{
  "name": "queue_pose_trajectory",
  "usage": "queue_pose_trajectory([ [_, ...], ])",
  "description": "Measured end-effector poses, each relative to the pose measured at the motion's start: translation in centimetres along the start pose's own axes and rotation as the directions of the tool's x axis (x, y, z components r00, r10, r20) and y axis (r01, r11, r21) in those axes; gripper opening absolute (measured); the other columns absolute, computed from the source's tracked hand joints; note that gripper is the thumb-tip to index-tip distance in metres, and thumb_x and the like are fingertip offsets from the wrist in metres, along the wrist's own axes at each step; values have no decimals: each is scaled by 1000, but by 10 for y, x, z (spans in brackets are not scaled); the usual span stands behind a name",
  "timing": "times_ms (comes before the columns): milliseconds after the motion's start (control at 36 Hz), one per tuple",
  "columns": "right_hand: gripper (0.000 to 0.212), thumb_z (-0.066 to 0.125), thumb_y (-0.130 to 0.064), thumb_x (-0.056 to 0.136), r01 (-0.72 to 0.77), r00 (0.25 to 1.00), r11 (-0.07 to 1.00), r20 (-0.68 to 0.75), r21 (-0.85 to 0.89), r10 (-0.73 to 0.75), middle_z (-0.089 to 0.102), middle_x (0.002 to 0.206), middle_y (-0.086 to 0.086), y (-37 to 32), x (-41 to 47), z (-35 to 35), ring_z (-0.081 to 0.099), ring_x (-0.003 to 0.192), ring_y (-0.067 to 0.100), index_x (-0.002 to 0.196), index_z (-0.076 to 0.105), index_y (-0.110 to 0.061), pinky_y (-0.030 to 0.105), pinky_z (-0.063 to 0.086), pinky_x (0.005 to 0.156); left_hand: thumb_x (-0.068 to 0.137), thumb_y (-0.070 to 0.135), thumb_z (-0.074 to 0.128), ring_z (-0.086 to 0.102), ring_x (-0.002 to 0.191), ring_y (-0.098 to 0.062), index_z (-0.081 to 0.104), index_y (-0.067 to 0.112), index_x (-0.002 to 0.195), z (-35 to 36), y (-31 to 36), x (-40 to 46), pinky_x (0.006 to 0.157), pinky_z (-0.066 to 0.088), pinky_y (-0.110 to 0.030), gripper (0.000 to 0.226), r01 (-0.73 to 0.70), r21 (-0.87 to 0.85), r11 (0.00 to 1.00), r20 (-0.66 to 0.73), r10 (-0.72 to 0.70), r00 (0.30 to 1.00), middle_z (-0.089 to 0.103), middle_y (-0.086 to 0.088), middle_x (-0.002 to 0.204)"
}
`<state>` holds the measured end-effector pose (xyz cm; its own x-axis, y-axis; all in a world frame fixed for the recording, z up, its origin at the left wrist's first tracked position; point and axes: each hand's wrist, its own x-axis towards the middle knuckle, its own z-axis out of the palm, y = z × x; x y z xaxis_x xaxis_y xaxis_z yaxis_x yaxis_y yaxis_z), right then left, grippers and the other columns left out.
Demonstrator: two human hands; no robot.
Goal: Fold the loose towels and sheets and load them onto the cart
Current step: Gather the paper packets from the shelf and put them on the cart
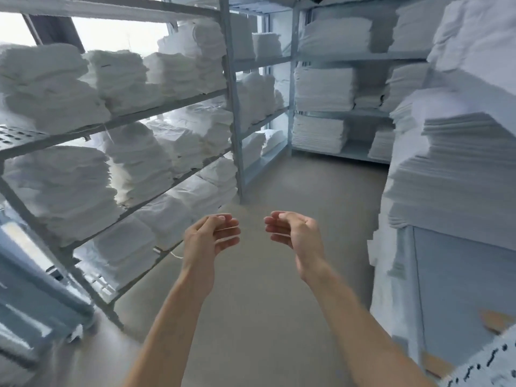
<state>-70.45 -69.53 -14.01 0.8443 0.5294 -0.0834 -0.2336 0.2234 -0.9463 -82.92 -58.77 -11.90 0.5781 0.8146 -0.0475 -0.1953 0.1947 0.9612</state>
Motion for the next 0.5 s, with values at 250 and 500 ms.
queue_pose_trajectory([
  [250, 22, 50, -5, 94, 40, 939, 999, -340, -27, -47, 75, 93, 18, -2, 132, -62, 68, 78, 26, 96, 71, 2, 33, 56, 70, 93, 3, 51, 72, 73, -24, 69, 2, 87, 108, -65, 158, 73, 59, -37, 20, 142, 36, 989, 331, -146, 932, 74, -12, 79],
  [500, 18, 54, -6, 91, 73, 738, 997, -670, -39, -80, 75, 86, 16, -30, 204, -133, 68, 75, 26, 86, 72, -4, 28, 54, 64, 93, 6, 57, 70, 79, -28, 71, 1, 92, 241, -107, 251, 77, 59, -41, 15, 242, 177, 954, 675, -296, 676, 73, -16, 86],
])
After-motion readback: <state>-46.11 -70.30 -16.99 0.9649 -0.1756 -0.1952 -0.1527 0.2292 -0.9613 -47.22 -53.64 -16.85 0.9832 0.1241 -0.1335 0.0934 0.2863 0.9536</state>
